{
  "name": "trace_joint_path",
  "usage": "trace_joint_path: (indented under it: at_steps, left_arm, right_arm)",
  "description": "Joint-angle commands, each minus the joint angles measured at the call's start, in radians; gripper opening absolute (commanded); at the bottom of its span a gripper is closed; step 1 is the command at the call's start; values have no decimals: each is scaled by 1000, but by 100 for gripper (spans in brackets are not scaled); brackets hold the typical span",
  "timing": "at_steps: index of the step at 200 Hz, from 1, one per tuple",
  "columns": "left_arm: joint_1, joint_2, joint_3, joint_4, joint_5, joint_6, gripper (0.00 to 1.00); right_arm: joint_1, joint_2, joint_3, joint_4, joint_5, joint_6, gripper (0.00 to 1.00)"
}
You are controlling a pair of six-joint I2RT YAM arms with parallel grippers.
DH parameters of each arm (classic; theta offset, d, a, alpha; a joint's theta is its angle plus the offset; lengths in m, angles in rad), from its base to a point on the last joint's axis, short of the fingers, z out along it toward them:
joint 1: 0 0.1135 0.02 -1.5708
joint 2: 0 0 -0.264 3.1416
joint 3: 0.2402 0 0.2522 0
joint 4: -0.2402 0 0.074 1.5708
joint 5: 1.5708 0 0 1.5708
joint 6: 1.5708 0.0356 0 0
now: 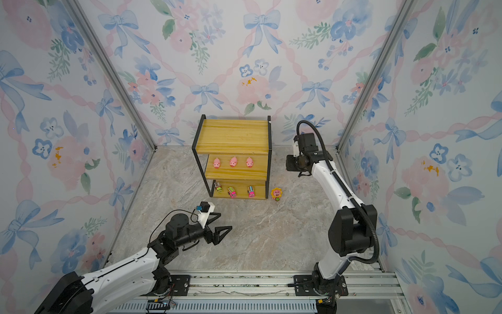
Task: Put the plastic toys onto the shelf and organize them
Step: 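Lift the strawberry figure and carry it above the top shelf board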
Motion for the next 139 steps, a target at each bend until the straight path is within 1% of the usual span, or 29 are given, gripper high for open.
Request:
trace_joint_path:
  at_steps: [1,48,70,92,110,139]
  left_arm:
    - [-5,5,-2,14,-2,20,98]
    - [-5,-2,-10,14,1,23,98]
    - [-5,-10,-16,15,-5,22,98]
    - [-6,-20,-22,14,-6,20,98]
    - [-5,-29,-28,15,-9,19,98]
    - [-6,-46,-36,14,-9,18,98]
  right_arm:
    - [36,-97,100,-136,16,-27,27]
    - [129,-240,239,-203,72,-51,27]
    - [201,-304,243,-186,93,-63,27]
    - [284,-362,220,-129,113,-76,25]
    - [324,-377,211,-89,117,-68,24]
    - [366,-341,223,-67,125,-52,24]
